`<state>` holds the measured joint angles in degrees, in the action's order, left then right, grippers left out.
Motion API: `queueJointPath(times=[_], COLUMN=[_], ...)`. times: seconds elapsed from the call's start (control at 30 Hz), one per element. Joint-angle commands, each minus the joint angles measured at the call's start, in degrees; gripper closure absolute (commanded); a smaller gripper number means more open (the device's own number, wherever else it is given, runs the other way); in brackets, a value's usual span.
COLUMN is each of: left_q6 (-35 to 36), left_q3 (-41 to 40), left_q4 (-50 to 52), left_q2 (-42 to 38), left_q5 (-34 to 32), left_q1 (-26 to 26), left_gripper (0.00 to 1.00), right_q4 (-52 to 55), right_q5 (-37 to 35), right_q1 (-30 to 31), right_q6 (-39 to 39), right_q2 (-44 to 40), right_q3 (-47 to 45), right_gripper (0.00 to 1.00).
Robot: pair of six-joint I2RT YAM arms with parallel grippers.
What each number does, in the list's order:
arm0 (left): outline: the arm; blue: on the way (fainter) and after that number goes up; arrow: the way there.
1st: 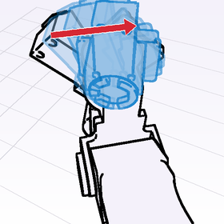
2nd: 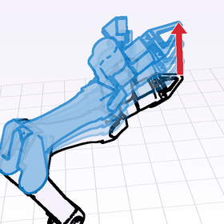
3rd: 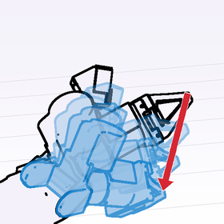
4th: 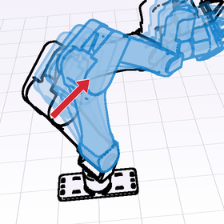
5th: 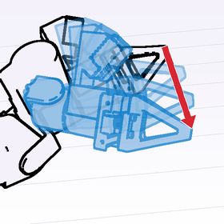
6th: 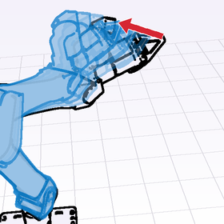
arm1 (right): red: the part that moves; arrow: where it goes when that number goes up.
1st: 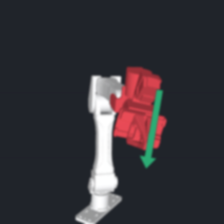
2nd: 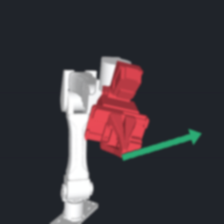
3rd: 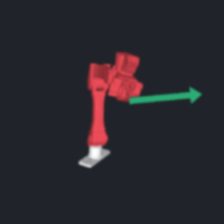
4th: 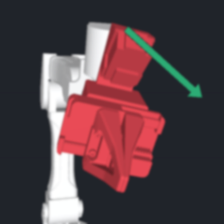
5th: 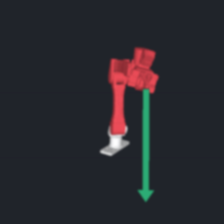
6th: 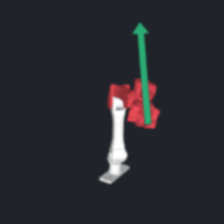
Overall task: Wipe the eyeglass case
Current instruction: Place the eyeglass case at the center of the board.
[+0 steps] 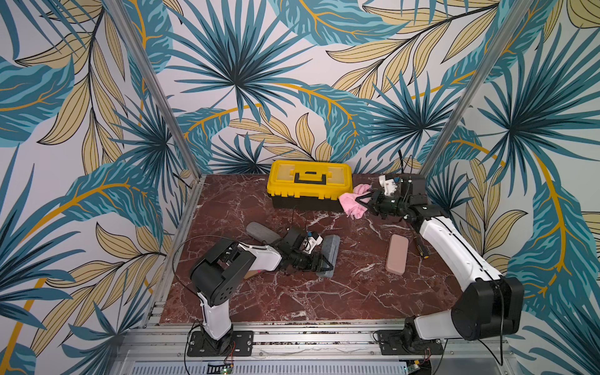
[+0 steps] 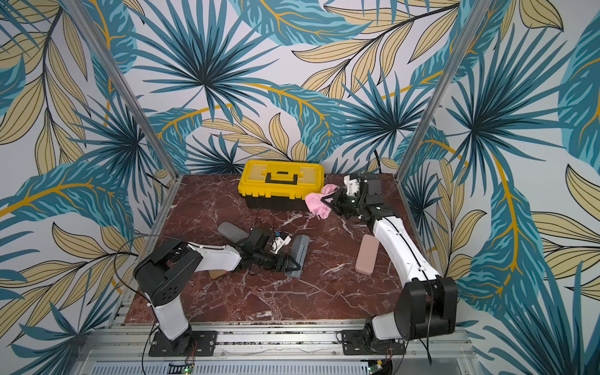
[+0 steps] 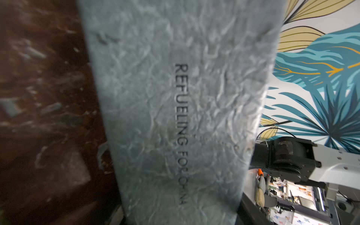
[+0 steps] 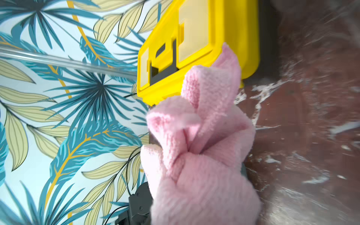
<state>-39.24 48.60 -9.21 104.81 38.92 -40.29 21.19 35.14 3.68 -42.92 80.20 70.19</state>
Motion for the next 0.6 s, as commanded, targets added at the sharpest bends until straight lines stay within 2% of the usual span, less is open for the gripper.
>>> queueJointPath(times=[0.0,0.07,0.17,0.23,0.27,0.43,0.57], left_q6=[-3.6,-6.0,-6.2,-6.4,-7.1,-7.6,-10.1], left_q3=[6.4,14.1,27.9,35.0,38.1,49.8,53.2], left_q4=[10.3,16.7,28.4,32.1,33.5,40.3,39.8], left_q2=[1.7,5.7,13.0,16.9,18.6,25.4,29.2], left_q5=[-13.9,-18.9,-22.7,-24.6,-26.0,-31.8,-31.1], left_q1=[-4.0,-7.2,-11.5,-13.8,-14.9,-17.7,-18.3], left_gripper=[1.00,1.00,1.00,0.99,0.96,0.84,0.74], right_q4=[12.3,14.4,13.0,13.4,13.6,13.4,13.5], right_q5=[-7.3,-10.3,-10.1,-11.3,-11.8,-11.1,-10.2], right_q1=[-2.0,-4.0,-7.3,-8.8,-9.4,-10.4,-10.4], right_q6=[4.9,4.7,3.3,3.3,3.2,3.1,3.6], right_q2=[-3.2,-5.4,-8.0,-9.1,-9.5,-9.3,-8.6], right_q3=[0.9,0.1,-3.2,-4.1,-4.5,-4.6,-4.3], right_gripper=[1.00,1.00,1.00,1.00,1.00,1.00,1.00])
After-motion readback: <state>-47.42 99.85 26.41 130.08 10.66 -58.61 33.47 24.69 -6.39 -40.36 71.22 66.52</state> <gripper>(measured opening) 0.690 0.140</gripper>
